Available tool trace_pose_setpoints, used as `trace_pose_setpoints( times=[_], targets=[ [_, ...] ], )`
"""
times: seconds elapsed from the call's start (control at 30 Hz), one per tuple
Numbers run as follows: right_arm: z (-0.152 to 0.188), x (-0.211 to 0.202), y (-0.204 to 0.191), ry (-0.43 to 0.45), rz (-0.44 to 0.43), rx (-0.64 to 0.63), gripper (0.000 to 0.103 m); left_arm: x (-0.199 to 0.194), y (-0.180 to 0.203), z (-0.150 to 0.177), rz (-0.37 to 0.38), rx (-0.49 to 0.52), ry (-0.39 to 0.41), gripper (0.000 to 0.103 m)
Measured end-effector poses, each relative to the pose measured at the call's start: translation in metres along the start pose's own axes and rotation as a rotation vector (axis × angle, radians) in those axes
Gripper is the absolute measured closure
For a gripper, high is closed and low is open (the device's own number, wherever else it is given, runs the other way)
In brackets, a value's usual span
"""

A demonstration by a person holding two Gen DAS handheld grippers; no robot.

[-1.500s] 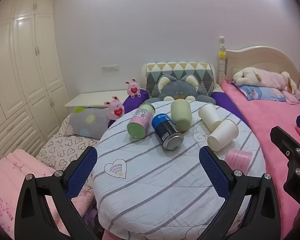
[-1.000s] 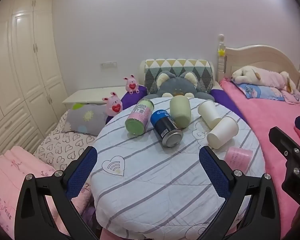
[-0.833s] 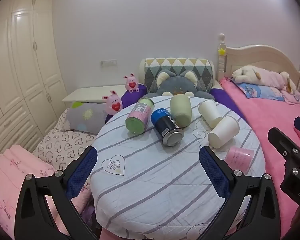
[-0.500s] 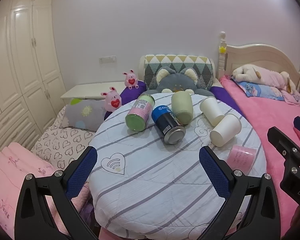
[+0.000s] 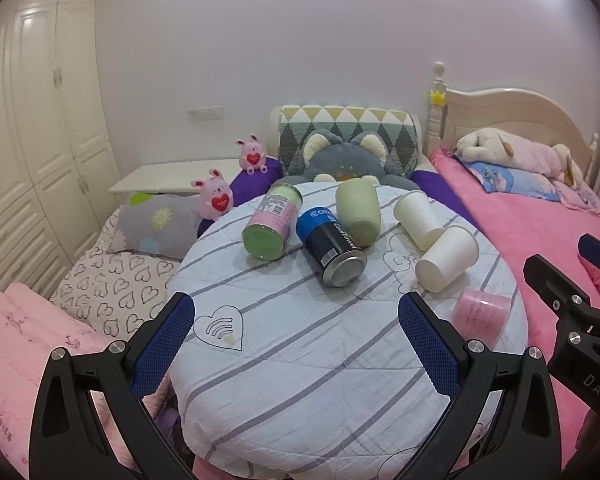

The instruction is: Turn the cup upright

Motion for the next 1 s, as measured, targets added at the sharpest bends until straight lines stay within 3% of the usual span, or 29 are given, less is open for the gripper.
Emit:
trace_pose_setpoints(
  times=[0.5, 1.0],
  targets=[
    [-0.011, 0.018, -0.015, -0.043, 0.023, -0.026, 0.017, 0.017, -0.01, -0.005, 0.038, -0.008, -0.019, 0.0],
    [-0.041, 0.086, -0.091, -0.068, -0.112, 0.007, 0.017, 0.077, -0.107, -0.012, -0.079, -0.076, -0.079, 0.0]
  ],
)
Point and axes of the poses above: each gripper's, at about its wrist camera, not at the fingertips, and x roughly the way its jaws point, y to its right, z to its underside, the point moved 8 cm from there along x, roughly the way its jaws point, and after that the axes turned 4 degrees about -x, right-handed, at the moved point
